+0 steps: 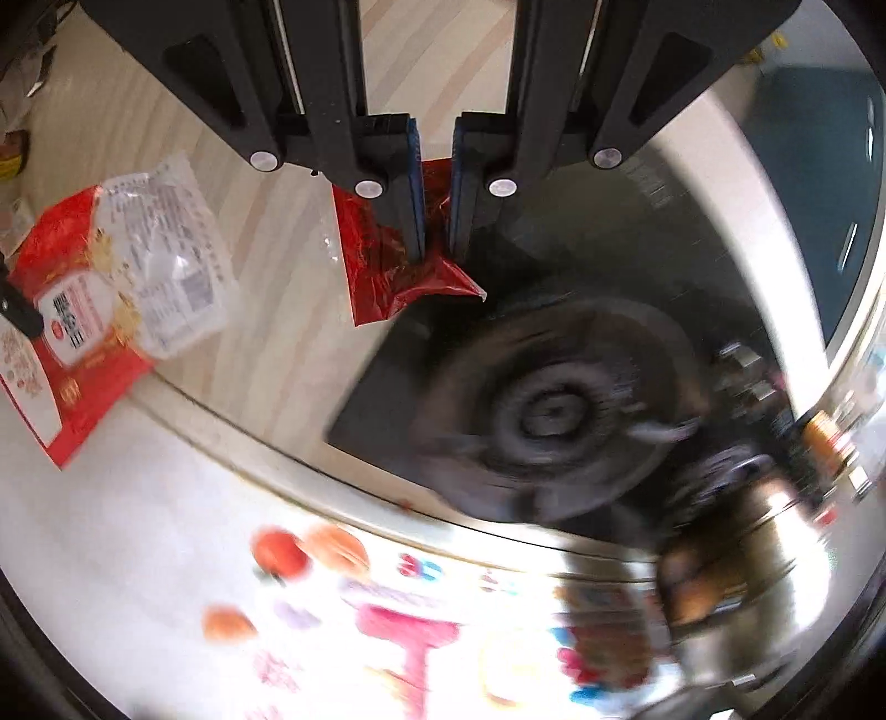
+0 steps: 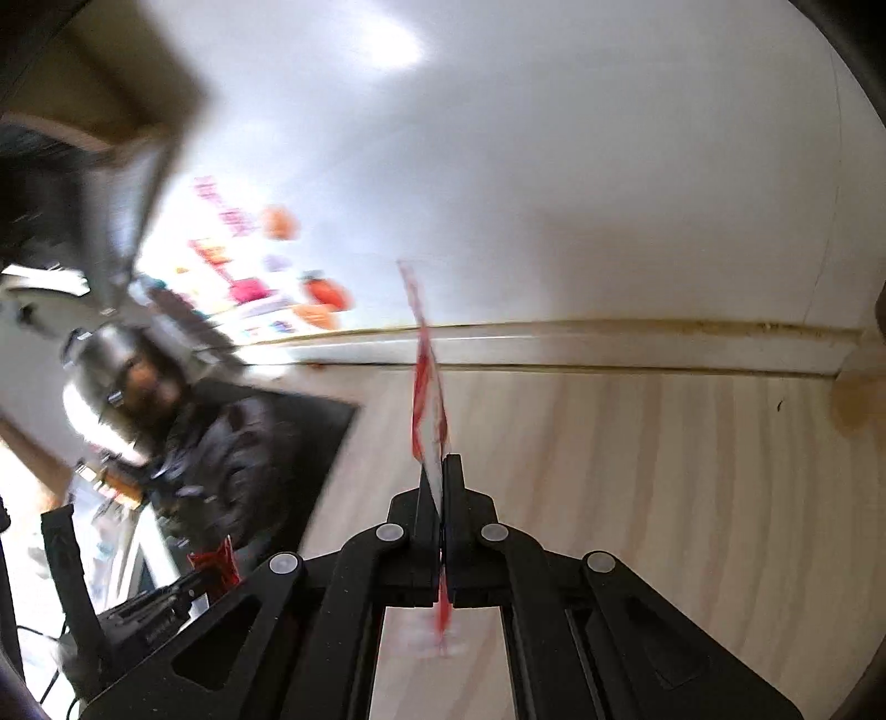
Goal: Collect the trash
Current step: 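Carry the red packet and noodle bag over the bin and open both tools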
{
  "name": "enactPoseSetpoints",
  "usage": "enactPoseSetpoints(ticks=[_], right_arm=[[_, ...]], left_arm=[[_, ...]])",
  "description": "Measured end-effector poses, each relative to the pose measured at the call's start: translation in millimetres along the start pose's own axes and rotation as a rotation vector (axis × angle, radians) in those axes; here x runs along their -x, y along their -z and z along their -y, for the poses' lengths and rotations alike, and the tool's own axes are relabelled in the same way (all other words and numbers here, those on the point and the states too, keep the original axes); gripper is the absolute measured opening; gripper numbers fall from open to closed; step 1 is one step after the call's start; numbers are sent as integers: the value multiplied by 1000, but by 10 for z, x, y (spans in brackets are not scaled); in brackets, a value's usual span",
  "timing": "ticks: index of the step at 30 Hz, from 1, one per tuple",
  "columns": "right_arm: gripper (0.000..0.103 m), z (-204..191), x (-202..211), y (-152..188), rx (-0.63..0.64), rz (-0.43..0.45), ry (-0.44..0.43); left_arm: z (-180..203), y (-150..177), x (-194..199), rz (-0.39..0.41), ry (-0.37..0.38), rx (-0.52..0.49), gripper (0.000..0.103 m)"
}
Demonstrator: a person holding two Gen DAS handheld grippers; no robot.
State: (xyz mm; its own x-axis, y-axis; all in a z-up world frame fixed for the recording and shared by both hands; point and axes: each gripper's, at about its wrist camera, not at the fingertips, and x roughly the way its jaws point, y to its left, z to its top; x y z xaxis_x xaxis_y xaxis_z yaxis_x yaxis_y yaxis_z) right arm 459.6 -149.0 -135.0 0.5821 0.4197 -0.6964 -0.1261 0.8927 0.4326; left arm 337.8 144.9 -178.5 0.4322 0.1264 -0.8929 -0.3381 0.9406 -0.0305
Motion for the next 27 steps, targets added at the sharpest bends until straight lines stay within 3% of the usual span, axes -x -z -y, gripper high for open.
enactPoseSetpoints(ticks=[7, 13, 16, 20, 23, 27], right_arm=[[0, -980, 533, 511, 140, -58, -153], [0, -2149, 551, 1400, 297, -198, -287], [0, -2596, 371, 1958, 357, -276, -320], [0, -3186, -66, 2980, 448, -405, -340], [0, -3495, -567, 3762, 528, -489, -313], [0, -3594, -1302, 4863, 598, -622, -257]], left_arm=[[-1265, 602, 783, 51, -69, 196, 5], [-2345, 1398, 1119, 16, -158, 353, 5], [-2906, 1901, 1048, -41, -209, 434, 5], [-3580, 2628, 754, -134, -248, 548, 5], [-4077, 3213, 302, -216, -243, 648, 5], [-4544, 3886, -383, -301, -229, 735, 5]])
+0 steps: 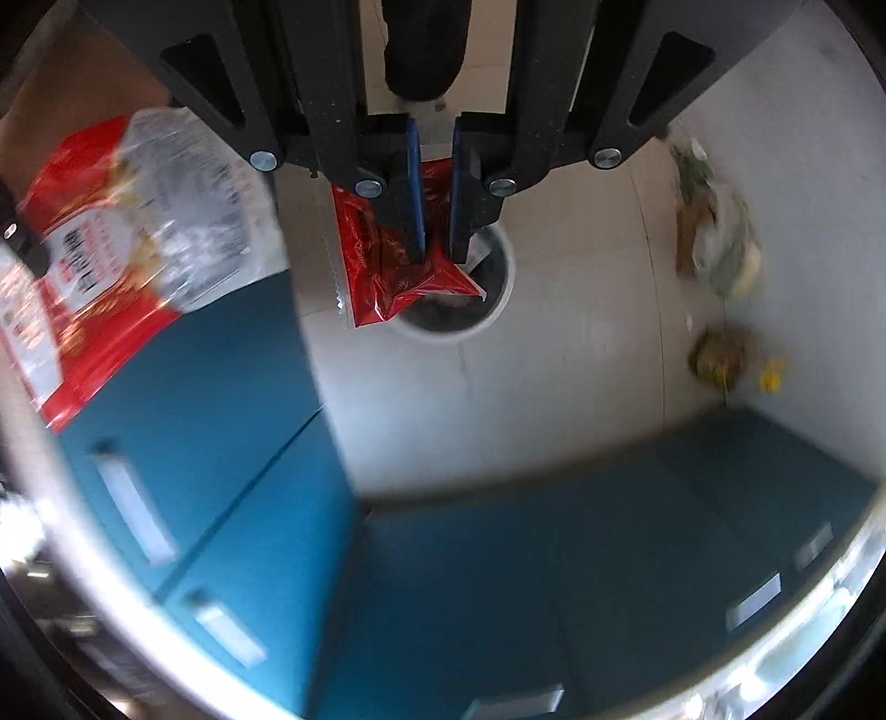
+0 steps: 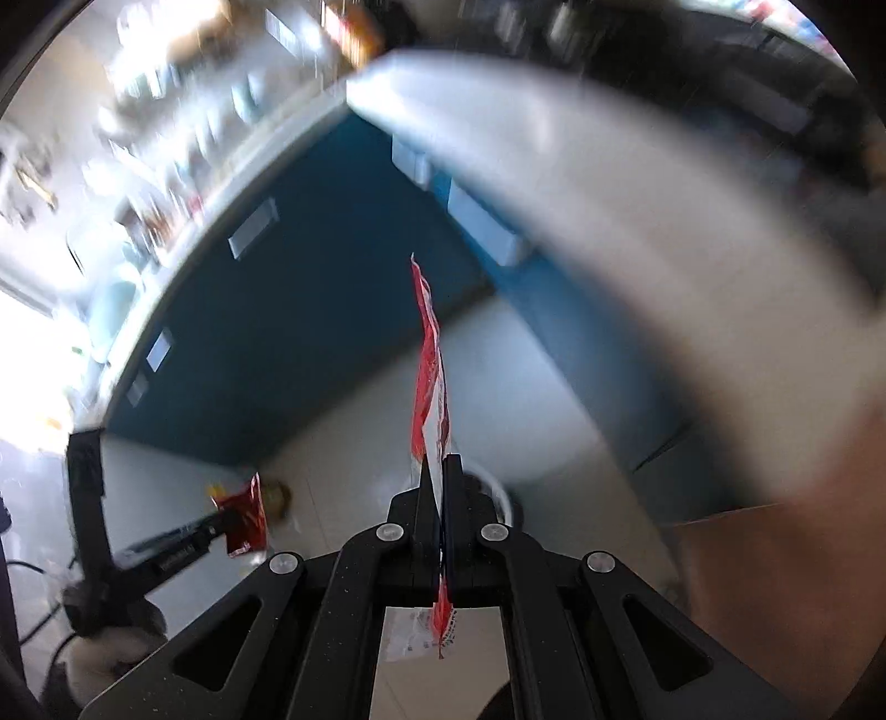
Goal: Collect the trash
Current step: 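Carry the red packet and noodle bag over the bin and open both tools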
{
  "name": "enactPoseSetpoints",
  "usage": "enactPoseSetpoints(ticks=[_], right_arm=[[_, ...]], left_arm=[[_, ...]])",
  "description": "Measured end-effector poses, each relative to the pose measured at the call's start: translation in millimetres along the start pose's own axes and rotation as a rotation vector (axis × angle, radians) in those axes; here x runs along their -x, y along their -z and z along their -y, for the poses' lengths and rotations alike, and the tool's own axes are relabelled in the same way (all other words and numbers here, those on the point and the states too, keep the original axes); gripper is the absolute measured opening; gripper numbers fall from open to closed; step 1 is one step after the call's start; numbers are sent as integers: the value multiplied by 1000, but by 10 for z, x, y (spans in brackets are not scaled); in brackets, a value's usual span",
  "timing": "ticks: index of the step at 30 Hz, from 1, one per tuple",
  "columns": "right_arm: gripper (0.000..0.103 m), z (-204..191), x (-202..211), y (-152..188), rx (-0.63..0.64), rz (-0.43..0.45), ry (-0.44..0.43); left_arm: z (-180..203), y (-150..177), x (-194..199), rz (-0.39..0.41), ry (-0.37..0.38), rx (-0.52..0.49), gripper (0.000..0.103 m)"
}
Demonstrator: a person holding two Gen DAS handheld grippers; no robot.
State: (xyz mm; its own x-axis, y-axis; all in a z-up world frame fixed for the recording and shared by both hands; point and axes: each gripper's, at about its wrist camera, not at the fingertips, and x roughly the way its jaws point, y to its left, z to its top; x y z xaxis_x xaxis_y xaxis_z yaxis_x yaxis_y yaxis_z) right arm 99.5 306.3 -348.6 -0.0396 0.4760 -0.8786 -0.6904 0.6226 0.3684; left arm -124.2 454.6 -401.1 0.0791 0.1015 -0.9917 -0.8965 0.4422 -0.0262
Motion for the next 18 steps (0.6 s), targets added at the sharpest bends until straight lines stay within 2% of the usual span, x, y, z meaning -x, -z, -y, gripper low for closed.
enactPoseSetpoints(ticks=[5, 8, 10, 14, 18], right_arm=[[0, -72, -1653, 443, 31, -134, 43], [0, -3, -2483, 635, 29, -163, 66], [0, 73, -2884, 729, 4, -177, 67], [0, 239, -3653, 922, -20, -197, 84], [1, 322, -4157, 1039, -9, -248, 94]], left_arm=[[-419, 6, -1467, -140, 54, 67, 5], [-621, 82, -2188, -208, 89, 117, 5], [-682, 121, -2703, -250, 111, 147, 5], [-757, 165, -3302, -300, 145, 190, 6], [-741, 132, -3686, -339, 150, 207, 7]])
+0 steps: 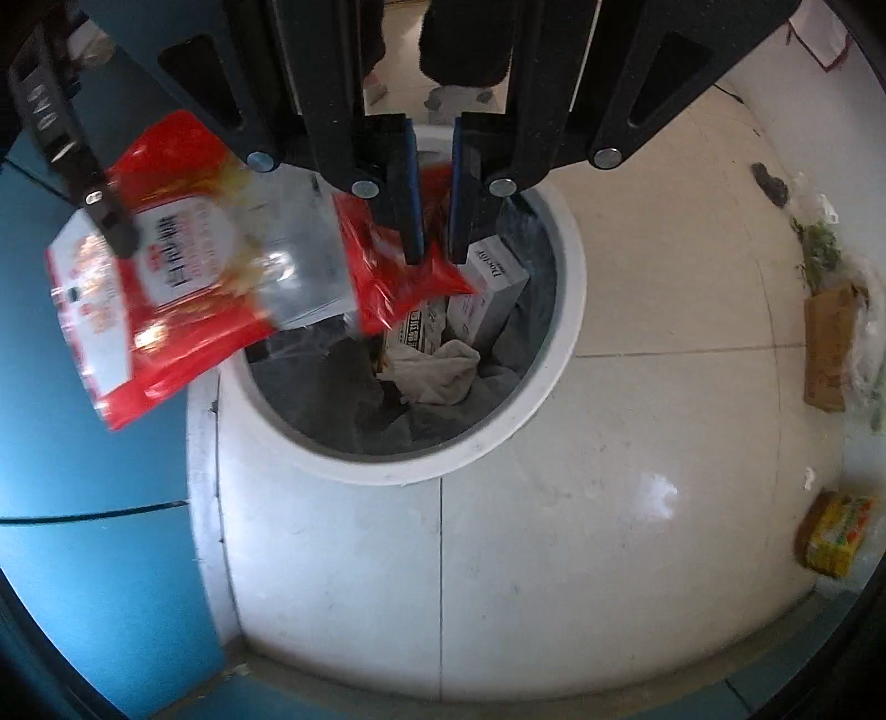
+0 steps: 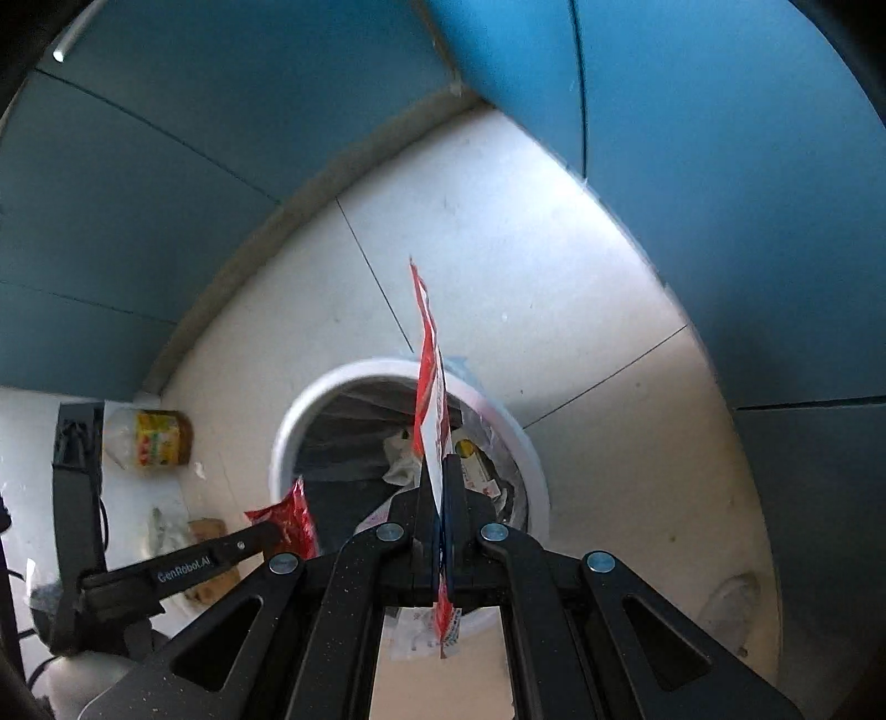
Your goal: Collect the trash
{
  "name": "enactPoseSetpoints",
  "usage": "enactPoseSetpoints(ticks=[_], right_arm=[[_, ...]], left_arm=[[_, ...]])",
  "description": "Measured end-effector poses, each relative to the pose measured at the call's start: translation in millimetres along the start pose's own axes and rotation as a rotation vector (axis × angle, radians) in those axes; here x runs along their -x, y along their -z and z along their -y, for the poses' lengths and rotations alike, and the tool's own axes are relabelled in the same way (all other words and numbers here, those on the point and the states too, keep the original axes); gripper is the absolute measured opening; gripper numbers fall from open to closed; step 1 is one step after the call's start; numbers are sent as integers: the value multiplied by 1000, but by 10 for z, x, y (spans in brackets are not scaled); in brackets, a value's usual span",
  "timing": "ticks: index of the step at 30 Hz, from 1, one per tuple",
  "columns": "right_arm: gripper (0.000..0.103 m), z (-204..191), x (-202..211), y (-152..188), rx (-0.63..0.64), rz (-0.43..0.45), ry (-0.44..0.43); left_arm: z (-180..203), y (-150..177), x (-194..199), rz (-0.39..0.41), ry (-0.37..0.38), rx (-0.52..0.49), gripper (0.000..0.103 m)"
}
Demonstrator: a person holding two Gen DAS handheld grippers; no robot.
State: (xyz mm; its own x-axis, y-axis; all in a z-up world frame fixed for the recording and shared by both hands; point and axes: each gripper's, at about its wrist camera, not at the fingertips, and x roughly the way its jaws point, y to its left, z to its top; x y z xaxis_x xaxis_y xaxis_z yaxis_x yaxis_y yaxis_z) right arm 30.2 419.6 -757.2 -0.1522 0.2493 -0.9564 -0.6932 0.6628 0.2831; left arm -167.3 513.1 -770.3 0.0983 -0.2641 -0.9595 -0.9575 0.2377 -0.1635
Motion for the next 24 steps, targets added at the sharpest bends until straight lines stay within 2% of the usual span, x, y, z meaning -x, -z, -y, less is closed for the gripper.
enactPoseSetpoints(ticks=[3, 4, 5, 6, 7, 8, 9, 12, 14, 18, 24], right_arm=[[6, -24, -303, -11, 19, -89, 8], [24, -7, -323, -18, 26, -107, 13], [57, -19, -340, 6, 32, -122, 16], [70, -13, -324, 54, 33, -126, 24], [77, -3, -297, 104, 31, -120, 27], [77, -7, -247, 105, 33, -113, 32], [77, -7, -176, 115, 45, -112, 52], [85, -19, 74, 134, 68, -96, 100], [100, -68, 255, 184, 111, -80, 158], [101, -237, 626, 255, 192, -56, 245], [102, -409, 1317, 456, 236, -14, 288]], left_arm=[[46, -37, -66, -29, -5, -19, 9], [47, -33, -61, -27, -27, -28, 10], [41, -23, -51, -20, -34, -37, 11], [34, -9, -4, -7, -42, -44, 20], [28, 1, 42, 4, -48, -49, 31], [19, 18, 114, 23, -67, -55, 64], [17, 39, 186, 42, -90, -65, 90], [9, 130, 434, 90, -144, -91, 93], [-21, 200, 535, 109, -153, -92, 93], [-28, 432, 922, 160, -187, -105, 93], [53, 891, 1609, 235, -201, -101, 94]])
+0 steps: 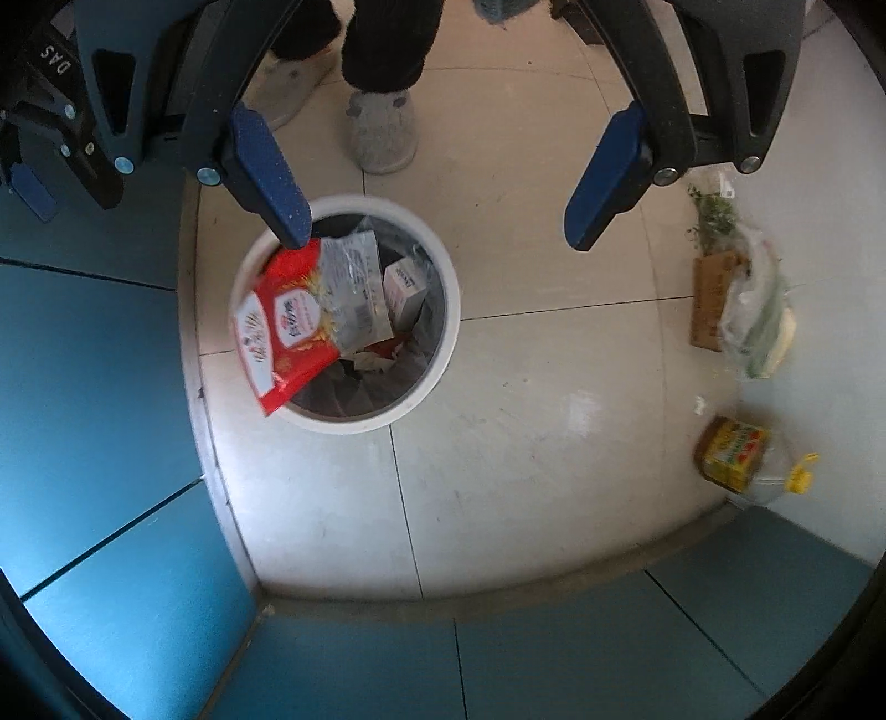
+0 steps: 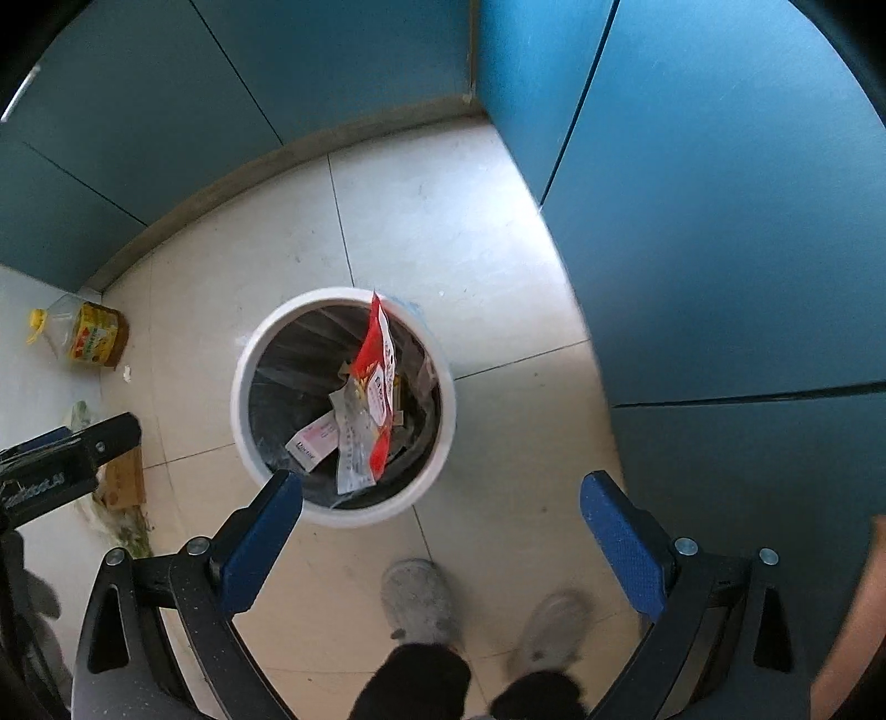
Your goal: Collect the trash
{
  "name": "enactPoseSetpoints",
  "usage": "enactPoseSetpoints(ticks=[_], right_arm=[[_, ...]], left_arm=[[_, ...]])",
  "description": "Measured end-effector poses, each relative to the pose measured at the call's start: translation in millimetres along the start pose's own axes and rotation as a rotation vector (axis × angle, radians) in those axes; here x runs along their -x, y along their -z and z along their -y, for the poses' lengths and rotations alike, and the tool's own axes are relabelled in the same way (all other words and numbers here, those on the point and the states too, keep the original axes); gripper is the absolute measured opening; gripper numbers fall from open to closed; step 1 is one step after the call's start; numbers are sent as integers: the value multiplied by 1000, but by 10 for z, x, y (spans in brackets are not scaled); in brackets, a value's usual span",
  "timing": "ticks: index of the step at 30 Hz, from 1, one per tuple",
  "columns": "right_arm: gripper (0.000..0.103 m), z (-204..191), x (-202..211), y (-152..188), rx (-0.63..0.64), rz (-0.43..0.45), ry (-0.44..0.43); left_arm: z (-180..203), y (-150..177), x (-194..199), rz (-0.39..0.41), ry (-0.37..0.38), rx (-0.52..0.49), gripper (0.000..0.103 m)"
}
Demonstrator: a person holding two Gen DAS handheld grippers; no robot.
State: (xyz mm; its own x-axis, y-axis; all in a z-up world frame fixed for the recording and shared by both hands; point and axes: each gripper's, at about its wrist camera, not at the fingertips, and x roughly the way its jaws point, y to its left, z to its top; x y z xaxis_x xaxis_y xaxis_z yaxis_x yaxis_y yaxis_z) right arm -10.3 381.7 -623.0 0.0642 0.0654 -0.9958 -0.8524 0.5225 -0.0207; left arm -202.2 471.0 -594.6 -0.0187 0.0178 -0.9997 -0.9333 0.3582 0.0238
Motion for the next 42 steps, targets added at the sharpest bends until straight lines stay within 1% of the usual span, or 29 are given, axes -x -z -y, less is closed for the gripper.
enactPoseSetpoints(ticks=[4, 9, 11, 15, 16, 18, 19, 21, 24, 26, 30, 33, 38, 40, 42], right_arm=[[102, 41, 632, 132, 2, 38, -20], [102, 77, 1521, 355, 52, 115, -47], [102, 133, 1927, 488, 64, 146, -57], [102, 269, 2622, 727, 88, 187, -88], [102, 326, 2869, 817, 101, 204, -95], [102, 402, 3211, 959, 124, 229, -107], [102, 437, 3369, 1020, 135, 238, -118], [102, 526, 3750, 1178, 160, 257, -144], [102, 629, 4240, 1392, 206, 283, -185], [102, 705, 4546, 1524, 225, 295, -223], [102, 803, 5024, 1721, 244, 321, -263], [102, 838, 5291, 1852, 261, 337, -281], [103, 824, 5612, 2021, 279, 313, -346], [103, 805, 5699, 2082, 282, 305, -370], [103, 790, 5755, 2135, 287, 309, -390]], left_arm=[[-9, 262, 631, 55, -2, 15, 94], [21, 637, 1401, 130, -2, 34, 94], [47, 837, 1787, 173, -8, 49, 94], [88, 1197, 2413, 249, -13, 77, 94], [112, 1325, 2625, 272, -11, 87, 94], [155, 1502, 2881, 305, -11, 98, 94], [189, 1639, 3079, 327, -13, 103, 94], [217, 1826, 3316, 357, -13, 118, 94], [244, 2137, 3700, 392, 15, 151, 94], [247, 2277, 3882, 404, 32, 160, 94], [240, 2491, 4251, 417, 98, 168, 94], [220, 2603, 4472, 424, 125, 155, 94], [233, 2775, 4731, 435, 199, 120, 94], [226, 2818, 4808, 438, 225, 97, 103], [193, 2869, 4876, 462, 238, 100, 103]])
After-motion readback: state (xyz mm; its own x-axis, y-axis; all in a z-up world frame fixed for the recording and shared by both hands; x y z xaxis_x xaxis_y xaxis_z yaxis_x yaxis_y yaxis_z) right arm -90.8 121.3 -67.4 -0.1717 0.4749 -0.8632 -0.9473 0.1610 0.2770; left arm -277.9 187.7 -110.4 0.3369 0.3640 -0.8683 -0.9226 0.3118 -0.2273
